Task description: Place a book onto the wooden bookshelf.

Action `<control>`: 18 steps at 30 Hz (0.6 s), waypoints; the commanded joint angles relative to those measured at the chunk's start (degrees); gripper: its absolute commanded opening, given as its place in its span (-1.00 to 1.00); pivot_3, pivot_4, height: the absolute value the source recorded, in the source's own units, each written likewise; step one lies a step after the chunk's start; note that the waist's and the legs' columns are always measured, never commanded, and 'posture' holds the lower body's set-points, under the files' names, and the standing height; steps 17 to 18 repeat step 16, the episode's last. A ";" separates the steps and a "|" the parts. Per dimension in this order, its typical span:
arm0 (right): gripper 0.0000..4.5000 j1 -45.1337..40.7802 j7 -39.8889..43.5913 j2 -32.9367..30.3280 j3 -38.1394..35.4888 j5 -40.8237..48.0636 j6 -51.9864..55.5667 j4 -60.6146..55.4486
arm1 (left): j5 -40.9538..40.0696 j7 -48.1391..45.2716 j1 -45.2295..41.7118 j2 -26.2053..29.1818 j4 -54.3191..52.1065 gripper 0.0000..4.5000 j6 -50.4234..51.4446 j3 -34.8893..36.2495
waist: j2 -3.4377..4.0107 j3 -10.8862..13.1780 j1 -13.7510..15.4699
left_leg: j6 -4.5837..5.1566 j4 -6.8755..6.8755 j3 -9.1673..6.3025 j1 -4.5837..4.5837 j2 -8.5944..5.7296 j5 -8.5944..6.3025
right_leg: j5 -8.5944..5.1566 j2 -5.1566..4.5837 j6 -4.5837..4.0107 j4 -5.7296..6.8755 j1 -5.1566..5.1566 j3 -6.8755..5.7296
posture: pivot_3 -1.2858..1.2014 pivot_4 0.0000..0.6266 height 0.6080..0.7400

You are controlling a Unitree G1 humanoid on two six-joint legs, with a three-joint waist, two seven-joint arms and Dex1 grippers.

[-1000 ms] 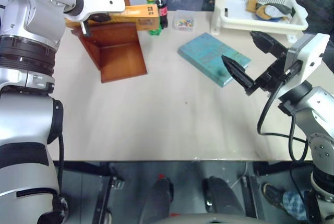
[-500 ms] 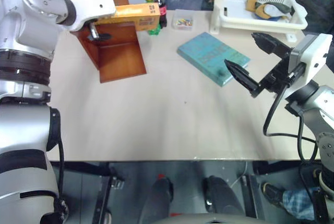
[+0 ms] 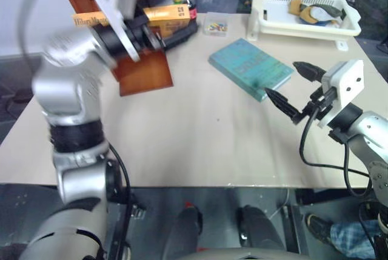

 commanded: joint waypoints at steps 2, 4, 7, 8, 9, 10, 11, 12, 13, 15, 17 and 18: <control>1.00 6.03 -0.64 -0.15 -3.84 -2.81 -1.43 -1.41 | 1.47 5.78 11.85 -2.17 -3.40 0.96 -4.51 -0.84 | -0.01 0.01 0.09 | 0.00 0.00 -0.02 -0.02 0.02 0.00 | 0.00 0.05 0.00 0.00 -0.06 -0.01 | 0.03 -0.52 1.00; 1.00 10.13 0.37 -0.49 -5.99 -2.64 -1.49 -2.46 | 3.27 5.36 18.04 -0.82 -2.64 0.96 -9.26 -1.01 | -0.01 0.00 0.25 | 0.00 -0.03 0.00 0.03 0.03 0.00 | 0.00 0.05 -0.01 0.00 -0.02 0.01 | 0.03 -0.52 1.00; 1.00 19.01 3.40 -0.99 -11.41 -2.23 -2.87 -4.59 | 3.28 3.07 25.18 2.84 -1.62 0.96 -13.87 1.07 | -0.01 0.00 0.57 | 0.00 -0.02 0.06 0.00 0.02 -0.01 | 0.00 0.01 0.00 -0.09 -0.02 0.06 | 0.03 -0.52 1.00; 1.00 23.61 5.47 -1.42 -14.53 -2.19 -3.40 -5.88 | 1.51 1.32 27.31 4.97 -1.70 0.96 -13.66 3.35 | -0.01 0.00 0.73 | 0.00 -0.02 0.06 0.00 0.02 -0.01 | 0.00 0.00 0.00 -0.11 0.00 0.06 | 0.03 -0.52 1.00; 1.00 27.52 7.41 -1.71 -17.24 -2.05 -4.01 -6.93 | 0.53 -0.36 29.25 7.09 -1.71 0.96 -14.05 4.84 | -0.01 0.00 1.15 | 0.00 -0.02 0.06 0.00 0.02 -0.01 | 0.01 0.00 0.00 -0.16 0.02 0.04 | 0.03 -0.52 1.00; 1.00 30.91 8.74 -1.46 -20.08 -1.34 -4.08 -8.09 | 0.01 -1.81 30.85 9.26 -1.59 0.96 -14.67 6.15 | -0.01 -0.01 1.44 | 0.00 -0.03 0.04 -0.01 0.02 -0.01 | 0.00 -0.01 0.00 -0.18 0.02 0.01 | 0.03 -0.52 1.00; 1.00 33.14 9.61 -1.23 -21.99 -0.74 -4.30 -8.76 | -0.43 -2.52 31.87 10.69 -1.53 0.96 -15.16 6.82 | -0.02 -0.01 1.58 | 0.00 -0.04 0.05 -0.01 0.06 -0.02 | -0.01 0.01 -0.01 -0.20 0.02 0.01 | 0.03 -0.52 1.00; 1.00 34.70 10.16 -0.89 -23.51 -0.12 -4.57 -9.24 | -1.07 -2.90 32.51 11.67 -1.39 0.96 -15.10 7.36 | -0.01 -0.01 1.68 | 0.00 -0.07 0.05 0.00 0.11 -0.02 | -0.01 0.03 -0.01 -0.27 0.03 -0.01 | 0.03 -0.52 1.00; 1.00 36.60 11.11 -0.69 -25.16 0.29 -4.98 -9.85 | -1.65 -3.86 33.26 12.86 -0.94 0.96 -15.26 8.03 | -0.01 -0.02 1.71 | 0.00 -0.06 0.08 0.02 0.16 -0.02 | -0.02 0.01 -0.03 -0.28 0.06 0.00 | 0.03 -0.52 1.00; 1.00 39.66 12.56 -0.28 -27.67 0.60 -5.67 -10.88 | -2.11 -5.34 34.13 14.73 0.27 0.96 -15.90 8.90 | -0.01 -0.05 1.84 | 0.00 0.02 0.15 0.07 0.21 -0.02 | -0.20 -0.01 -0.04 -0.30 0.13 0.03 | 0.03 -0.52 1.00; 1.00 41.08 13.43 -0.08 -28.79 1.00 -5.96 -11.36 | -2.27 -6.09 34.24 15.68 0.89 0.96 -16.09 9.05 | -0.01 -0.05 1.84 | 0.00 0.03 0.21 0.08 0.27 -0.02 | -0.20 -0.02 -0.03 -0.30 0.15 0.04 | 0.03 -0.52 1.00; 1.00 41.08 13.43 -0.08 -28.79 1.00 -5.96 -11.36 | -2.27 -6.09 34.24 15.68 0.89 0.96 -16.09 9.05 | -0.01 -0.05 1.84 | 0.00 0.03 0.21 0.08 0.27 -0.02 | -0.20 -0.02 -0.03 -0.30 0.15 0.04 | 0.03 -0.52 1.00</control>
